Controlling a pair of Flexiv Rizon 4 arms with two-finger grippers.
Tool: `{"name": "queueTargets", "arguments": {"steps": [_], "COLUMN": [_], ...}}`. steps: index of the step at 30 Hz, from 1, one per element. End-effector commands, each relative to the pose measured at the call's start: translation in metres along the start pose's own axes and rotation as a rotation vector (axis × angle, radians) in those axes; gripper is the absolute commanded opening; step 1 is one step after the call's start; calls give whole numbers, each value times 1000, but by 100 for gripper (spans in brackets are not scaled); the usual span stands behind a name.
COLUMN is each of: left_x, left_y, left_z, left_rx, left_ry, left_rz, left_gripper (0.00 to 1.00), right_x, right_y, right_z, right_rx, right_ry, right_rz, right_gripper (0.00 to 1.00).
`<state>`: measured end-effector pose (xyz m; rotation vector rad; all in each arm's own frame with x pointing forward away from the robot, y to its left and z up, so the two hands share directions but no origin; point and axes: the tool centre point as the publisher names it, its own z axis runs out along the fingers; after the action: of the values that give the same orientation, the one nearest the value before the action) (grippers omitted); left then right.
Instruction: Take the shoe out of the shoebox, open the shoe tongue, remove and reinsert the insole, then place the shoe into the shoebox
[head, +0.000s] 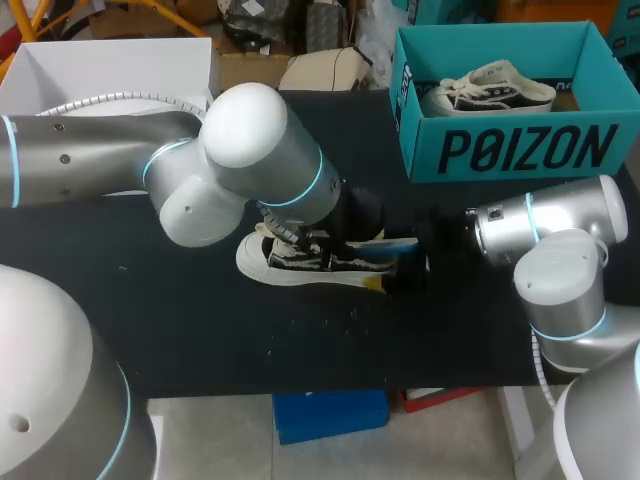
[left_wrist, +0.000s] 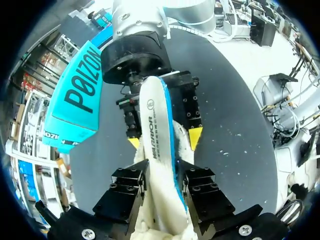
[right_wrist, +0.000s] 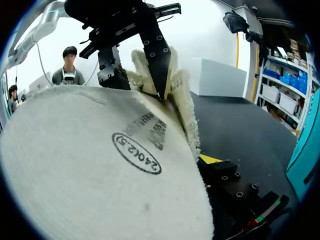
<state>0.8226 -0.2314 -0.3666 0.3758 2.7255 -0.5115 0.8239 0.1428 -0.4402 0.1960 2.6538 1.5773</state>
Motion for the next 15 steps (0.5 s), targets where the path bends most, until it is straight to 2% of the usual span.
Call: {"name": "queueTargets", "arguments": {"steps": [1,8,15], "left_x": [3,-2,-4], "left_y": [-1,-15,-24], "left_z": [-3,7,18], "left_rx": [45,87,97], "left_ry": [-23,-16,-5], "left_rz": [9,22,28], "left_gripper": [33,34,34], "right_x": [1,1,1], "right_y": [-1,-1,-1], "right_z": [3,3,3], "right_rx": [3,3,3], "right_ry": [-2,-2,-2], "right_rz": [2,2,2], "right_gripper": [0,0,0]}}
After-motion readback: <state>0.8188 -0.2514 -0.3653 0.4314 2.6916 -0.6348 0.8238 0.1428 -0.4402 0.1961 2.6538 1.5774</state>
